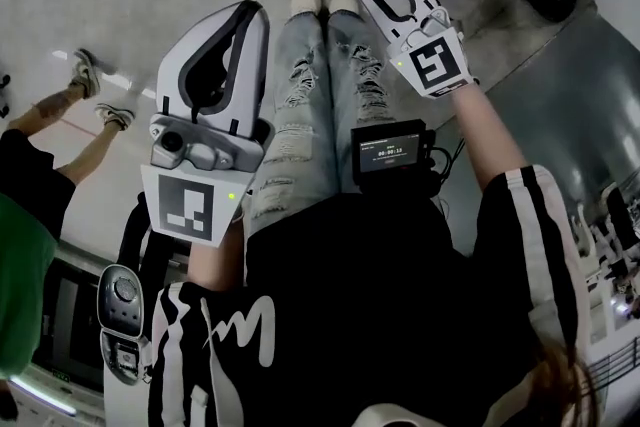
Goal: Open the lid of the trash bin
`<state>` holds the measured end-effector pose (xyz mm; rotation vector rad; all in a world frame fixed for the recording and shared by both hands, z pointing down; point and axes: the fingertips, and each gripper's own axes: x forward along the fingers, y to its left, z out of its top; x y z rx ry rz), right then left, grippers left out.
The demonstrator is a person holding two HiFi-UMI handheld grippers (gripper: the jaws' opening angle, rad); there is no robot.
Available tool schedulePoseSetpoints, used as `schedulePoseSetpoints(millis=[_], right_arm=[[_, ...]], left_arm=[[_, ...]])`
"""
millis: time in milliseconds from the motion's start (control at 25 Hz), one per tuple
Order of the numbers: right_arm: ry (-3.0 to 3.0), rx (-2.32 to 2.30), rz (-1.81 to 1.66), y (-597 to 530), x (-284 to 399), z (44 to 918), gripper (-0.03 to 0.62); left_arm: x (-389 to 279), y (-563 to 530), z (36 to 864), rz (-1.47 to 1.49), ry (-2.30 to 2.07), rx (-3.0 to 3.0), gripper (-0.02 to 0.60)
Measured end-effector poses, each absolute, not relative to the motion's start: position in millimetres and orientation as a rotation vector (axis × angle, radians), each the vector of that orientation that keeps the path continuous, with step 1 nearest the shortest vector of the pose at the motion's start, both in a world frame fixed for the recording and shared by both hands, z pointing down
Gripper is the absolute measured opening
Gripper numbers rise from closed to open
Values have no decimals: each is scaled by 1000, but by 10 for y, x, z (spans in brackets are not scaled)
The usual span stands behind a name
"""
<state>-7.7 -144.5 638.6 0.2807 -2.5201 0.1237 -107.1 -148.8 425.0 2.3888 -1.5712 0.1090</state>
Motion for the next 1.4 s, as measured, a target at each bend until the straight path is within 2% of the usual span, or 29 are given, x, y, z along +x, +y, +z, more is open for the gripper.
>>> schedulePoseSetpoints(millis=[1400], right_arm=[[-2210, 228, 189, -1319, 255, 7804, 9]], left_arm=[[-966, -1472, 4629, 149, -1503, 2317, 7]])
